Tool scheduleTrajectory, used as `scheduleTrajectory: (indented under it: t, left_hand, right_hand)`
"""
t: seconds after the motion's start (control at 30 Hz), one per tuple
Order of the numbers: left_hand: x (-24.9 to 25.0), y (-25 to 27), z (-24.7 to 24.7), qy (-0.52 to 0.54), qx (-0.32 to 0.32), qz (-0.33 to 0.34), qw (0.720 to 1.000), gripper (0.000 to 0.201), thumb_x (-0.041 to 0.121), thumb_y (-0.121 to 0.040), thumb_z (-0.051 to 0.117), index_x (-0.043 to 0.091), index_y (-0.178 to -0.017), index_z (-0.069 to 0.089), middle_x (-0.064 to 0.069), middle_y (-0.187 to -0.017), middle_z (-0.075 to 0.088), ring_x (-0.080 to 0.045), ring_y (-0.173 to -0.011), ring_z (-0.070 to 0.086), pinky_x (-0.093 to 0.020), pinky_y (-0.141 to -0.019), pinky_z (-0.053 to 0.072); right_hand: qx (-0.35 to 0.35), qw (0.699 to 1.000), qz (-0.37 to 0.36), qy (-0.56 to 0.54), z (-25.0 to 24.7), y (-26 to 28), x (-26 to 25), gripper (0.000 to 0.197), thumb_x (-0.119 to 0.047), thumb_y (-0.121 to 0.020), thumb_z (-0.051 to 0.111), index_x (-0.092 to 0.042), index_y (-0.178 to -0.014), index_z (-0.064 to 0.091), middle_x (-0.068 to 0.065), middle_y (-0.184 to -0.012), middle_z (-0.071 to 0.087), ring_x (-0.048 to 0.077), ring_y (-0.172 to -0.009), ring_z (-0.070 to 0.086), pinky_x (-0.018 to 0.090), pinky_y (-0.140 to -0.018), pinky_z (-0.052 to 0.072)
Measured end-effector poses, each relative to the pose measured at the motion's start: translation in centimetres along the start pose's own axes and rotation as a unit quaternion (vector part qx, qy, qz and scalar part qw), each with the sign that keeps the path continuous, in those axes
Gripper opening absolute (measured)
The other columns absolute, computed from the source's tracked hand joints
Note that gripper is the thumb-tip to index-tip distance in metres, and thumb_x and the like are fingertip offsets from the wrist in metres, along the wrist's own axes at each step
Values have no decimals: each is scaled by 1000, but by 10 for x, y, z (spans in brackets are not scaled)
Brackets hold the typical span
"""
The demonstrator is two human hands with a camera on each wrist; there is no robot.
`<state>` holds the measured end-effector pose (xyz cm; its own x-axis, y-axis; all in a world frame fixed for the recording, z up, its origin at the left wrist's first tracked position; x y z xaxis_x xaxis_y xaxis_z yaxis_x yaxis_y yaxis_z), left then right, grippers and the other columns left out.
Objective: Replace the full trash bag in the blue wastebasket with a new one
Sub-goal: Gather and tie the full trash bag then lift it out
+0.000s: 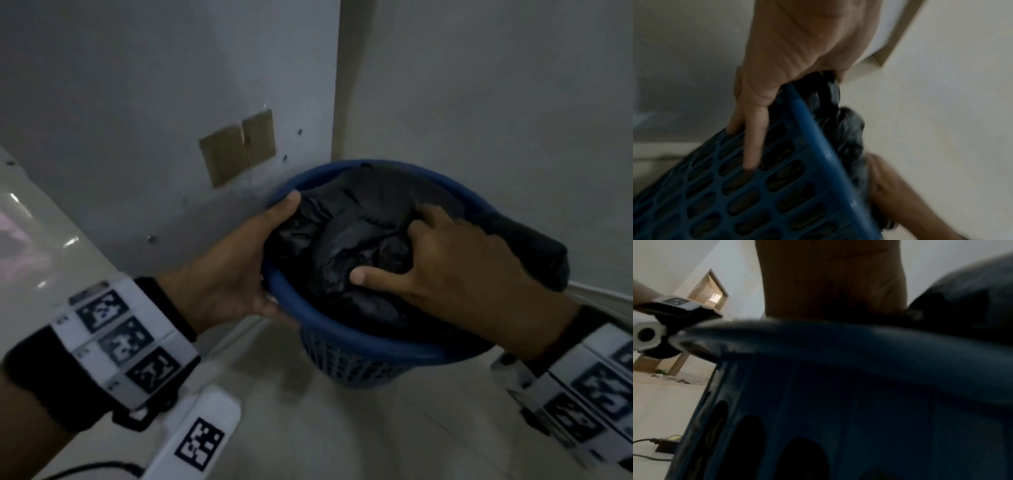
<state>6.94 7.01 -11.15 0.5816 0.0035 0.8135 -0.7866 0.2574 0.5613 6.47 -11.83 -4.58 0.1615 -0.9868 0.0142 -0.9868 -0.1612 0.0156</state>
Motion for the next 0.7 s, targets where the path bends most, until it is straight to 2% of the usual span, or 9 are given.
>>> scheduleTrajectory:
  t: [0.07, 0.13, 0.27, 0.37, 0.47, 0.5, 0.57, 0.6, 0.7]
  left_hand:
    - [1, 9, 3, 23, -8, -40, 999, 56, 68, -79, 51, 30, -117, 66, -3, -109, 73, -29, -94, 71, -52, -71, 58]
    - [1, 20, 11, 37, -4, -79, 996, 54, 68, -80, 50, 29, -113, 68, -3, -104, 74, -29, -89, 72, -53, -67, 58]
    - [-1, 43, 38, 104, -24, -161, 981, 51, 71, -80, 48, 31, -99, 73, -6, -102, 75, -37, -94, 70, -68, -79, 49]
    - [0, 47, 52, 162, -24, -178, 970, 57, 72, -82, 44, 30, -113, 67, -8, -115, 70, -37, -107, 64, -70, -87, 43]
    - [3, 45, 59, 210, -16, -202, 956, 72, 78, -79, 41, 30, -130, 56, -11, -131, 61, -39, -116, 56, -72, -93, 35]
    - [6, 44, 63, 228, -17, -197, 953, 73, 78, -79, 40, 29, -130, 56, -11, -131, 61, -37, -113, 58, -70, -94, 36]
    - [14, 41, 67, 272, -3, -157, 949, 66, 72, -85, 38, 23, -121, 63, -11, -121, 67, -29, -98, 68, -55, -91, 46]
    - [18, 39, 66, 294, 17, -130, 947, 63, 69, -87, 38, 22, -121, 63, -11, -123, 66, -26, -99, 69, -50, -92, 48]
    - [28, 37, 62, 346, 65, -57, 934, 67, 66, -88, 41, 21, -136, 53, -11, -136, 57, -30, -123, 56, -50, -110, 36]
  right_hand:
    - [-20, 1000, -5, 19, -1, -6, 1, 104, -100, -51, 20, -18, -103, 55, 7, -131, 52, 29, -97, 59, 35, -70, 41]
    - [-17, 1000, -20, 14, -8, -10, 1, 103, -102, -50, 22, -18, -96, 60, 5, -106, 64, 26, -82, 61, 31, -66, 42]
    - [-37, 999, -40, -6, -13, -21, 5, 98, -101, -51, 25, -18, -88, 62, 5, -88, 64, 24, -72, 59, 28, -60, 36]
    - [-86, 990, -81, -78, -9, -25, 1, 100, -102, -47, 12, -18, -72, 60, -3, -66, 58, 17, -61, 55, 25, -55, 34]
    - [-137, 973, -88, -161, -1, -25, 3, 85, -96, -56, 21, -19, -65, 54, -8, -64, 54, 17, -64, 58, 28, -59, 43]
    - [-144, 968, -81, -186, 0, -27, 6, 87, -97, -56, 22, -17, -64, 55, -7, -64, 55, 19, -65, 60, 31, -61, 48]
    - [-157, 959, -65, -227, 0, -31, 13, 89, -99, -53, 26, -17, -62, 58, -5, -62, 57, 20, -65, 61, 36, -64, 53]
    - [-173, 952, -55, -247, -1, -32, 16, 78, -95, -52, 31, -22, -63, 58, -6, -64, 57, 19, -68, 61, 36, -67, 53]
    - [-220, 917, -40, -329, -3, -33, 21, 48, -74, -64, 53, -31, -83, 61, -8, -83, 62, 14, -83, 60, 27, -76, 46]
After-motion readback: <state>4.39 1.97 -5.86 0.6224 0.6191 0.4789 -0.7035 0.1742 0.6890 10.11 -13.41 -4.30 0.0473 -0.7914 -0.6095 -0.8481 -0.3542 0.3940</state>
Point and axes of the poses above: each hand's wrist, its own y-axis away from the middle knuckle, its own z-axis out of the palm, x = y × z, the point moved 8 cm from there along -y, towards the middle knuckle
